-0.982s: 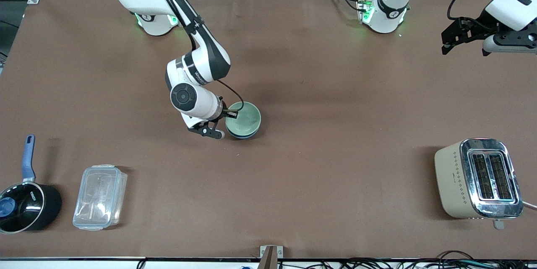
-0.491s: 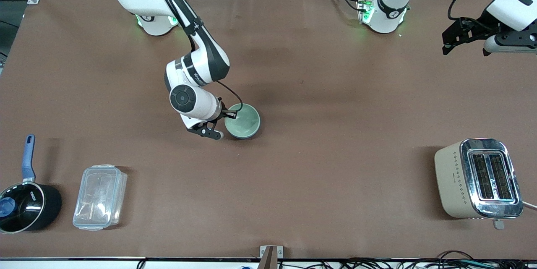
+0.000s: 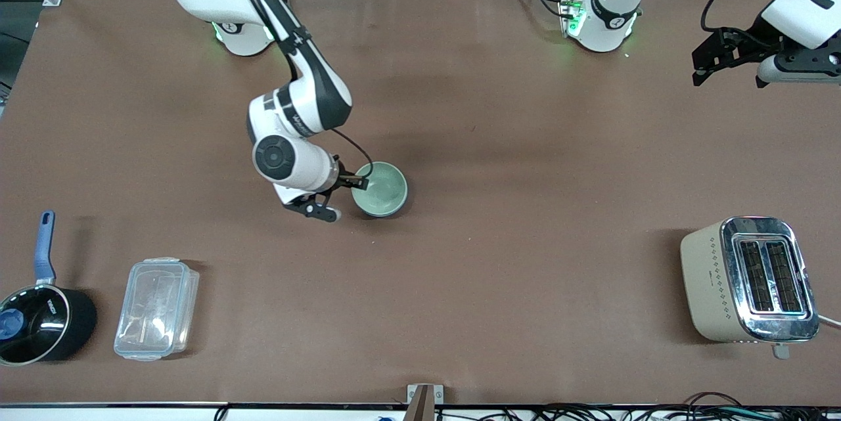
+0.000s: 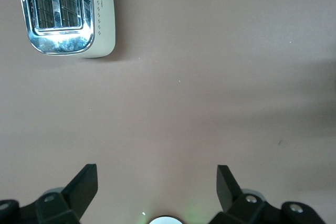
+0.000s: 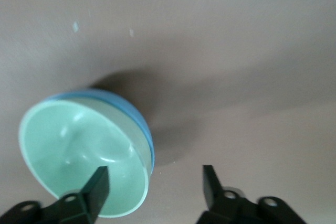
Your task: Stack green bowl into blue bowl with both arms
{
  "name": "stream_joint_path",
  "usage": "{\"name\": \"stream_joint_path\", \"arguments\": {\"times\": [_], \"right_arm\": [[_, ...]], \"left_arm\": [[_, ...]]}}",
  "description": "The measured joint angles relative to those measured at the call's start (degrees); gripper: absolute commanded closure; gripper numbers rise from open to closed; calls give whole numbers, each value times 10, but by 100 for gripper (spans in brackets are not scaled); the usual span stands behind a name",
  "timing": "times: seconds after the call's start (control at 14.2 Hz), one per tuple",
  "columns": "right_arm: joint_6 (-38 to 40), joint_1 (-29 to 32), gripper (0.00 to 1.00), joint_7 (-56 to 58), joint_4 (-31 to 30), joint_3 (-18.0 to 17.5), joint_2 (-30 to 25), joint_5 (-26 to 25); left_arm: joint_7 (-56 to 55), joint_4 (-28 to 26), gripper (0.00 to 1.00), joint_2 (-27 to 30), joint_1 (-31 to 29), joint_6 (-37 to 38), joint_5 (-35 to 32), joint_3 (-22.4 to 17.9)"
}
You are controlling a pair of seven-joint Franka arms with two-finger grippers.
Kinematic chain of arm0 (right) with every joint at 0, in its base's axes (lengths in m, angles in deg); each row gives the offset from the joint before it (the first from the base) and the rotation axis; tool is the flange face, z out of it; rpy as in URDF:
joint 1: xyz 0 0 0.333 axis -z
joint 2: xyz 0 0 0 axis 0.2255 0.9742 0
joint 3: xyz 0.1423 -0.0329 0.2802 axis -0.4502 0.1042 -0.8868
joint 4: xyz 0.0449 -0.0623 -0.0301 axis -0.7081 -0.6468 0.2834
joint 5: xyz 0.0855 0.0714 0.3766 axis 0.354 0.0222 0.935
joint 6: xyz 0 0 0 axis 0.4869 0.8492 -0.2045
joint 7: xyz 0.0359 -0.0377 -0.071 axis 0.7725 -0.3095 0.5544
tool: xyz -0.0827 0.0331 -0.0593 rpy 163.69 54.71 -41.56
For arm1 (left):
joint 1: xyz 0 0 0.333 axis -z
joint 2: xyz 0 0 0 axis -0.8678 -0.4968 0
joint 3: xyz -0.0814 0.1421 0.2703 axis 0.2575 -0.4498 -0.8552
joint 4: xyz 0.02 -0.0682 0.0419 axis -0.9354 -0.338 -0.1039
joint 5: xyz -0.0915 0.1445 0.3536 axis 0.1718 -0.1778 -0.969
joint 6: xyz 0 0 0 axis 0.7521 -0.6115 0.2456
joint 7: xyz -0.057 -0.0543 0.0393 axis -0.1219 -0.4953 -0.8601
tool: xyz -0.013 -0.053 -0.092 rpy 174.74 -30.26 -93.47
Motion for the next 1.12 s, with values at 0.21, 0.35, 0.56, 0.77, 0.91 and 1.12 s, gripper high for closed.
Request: {"name": "stream_joint_path", "arguments": {"times": [0.21,0.35,0.56,0.77,0.91,1.12], "right_arm": [[33,69,0,51,9,8,-60,-15],[65,127,0,79,10,10,-105,-59],[99,187,0,96,11,10,-155,-130],[105,222,0,131,12,10,-182,-159],[117,252,0,176,13,10,-199,-161],[158,286,0,212,13,10,-236,-174]], "left_arm": [[0,-1,0,-7,0,-6,0,0],[0,-1,0,-12,0,-10,0,0],[-1,0,0,-14,0,-13,0,0],[-1,3,0,-13,0,-13,0,0],[-1,6,0,-13,0,-13,0,-1],[-1,11,0,-13,-1,-14,0,-1]]}}
